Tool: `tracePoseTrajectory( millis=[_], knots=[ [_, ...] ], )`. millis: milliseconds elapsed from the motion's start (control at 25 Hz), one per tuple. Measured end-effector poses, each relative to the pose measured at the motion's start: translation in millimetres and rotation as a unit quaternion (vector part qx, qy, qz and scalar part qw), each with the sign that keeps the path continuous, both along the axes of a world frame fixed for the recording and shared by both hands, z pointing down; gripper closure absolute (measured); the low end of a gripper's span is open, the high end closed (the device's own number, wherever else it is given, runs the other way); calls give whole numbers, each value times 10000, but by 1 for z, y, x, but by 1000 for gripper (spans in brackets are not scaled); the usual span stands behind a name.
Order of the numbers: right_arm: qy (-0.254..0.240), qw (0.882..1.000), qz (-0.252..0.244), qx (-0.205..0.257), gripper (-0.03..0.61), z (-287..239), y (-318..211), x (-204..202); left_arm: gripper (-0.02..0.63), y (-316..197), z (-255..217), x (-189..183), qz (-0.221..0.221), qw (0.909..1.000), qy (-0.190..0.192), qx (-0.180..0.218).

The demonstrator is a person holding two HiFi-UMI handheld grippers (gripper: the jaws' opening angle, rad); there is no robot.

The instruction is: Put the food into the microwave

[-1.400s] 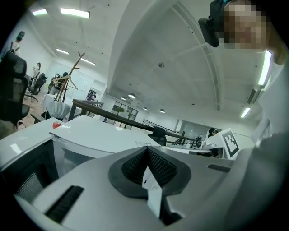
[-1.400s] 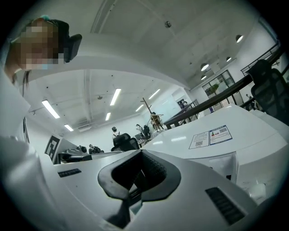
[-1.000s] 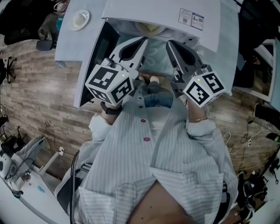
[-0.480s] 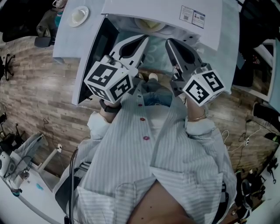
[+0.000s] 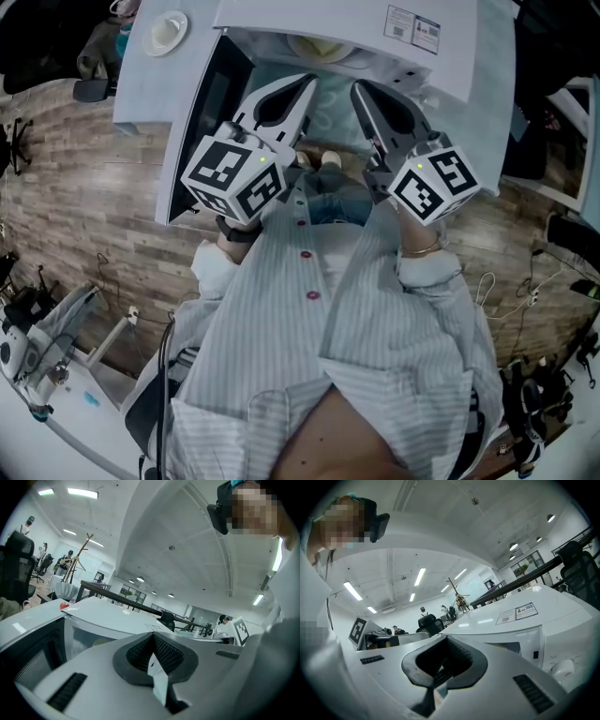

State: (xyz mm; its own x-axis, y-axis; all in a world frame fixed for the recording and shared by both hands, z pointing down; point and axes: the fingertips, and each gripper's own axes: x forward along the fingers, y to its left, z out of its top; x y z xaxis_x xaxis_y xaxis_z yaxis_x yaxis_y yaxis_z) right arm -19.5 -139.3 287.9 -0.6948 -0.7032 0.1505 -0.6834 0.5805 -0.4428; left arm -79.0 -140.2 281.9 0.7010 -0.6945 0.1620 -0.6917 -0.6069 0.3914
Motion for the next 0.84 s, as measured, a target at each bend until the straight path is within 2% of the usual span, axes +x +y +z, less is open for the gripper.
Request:
tracePoseTrajectory(
  millis=[840],
  knots=[
    [-134, 9998, 48, -137, 546, 5, 1, -2, 606, 1, 5, 3, 184, 9998, -10, -115]
  ],
)
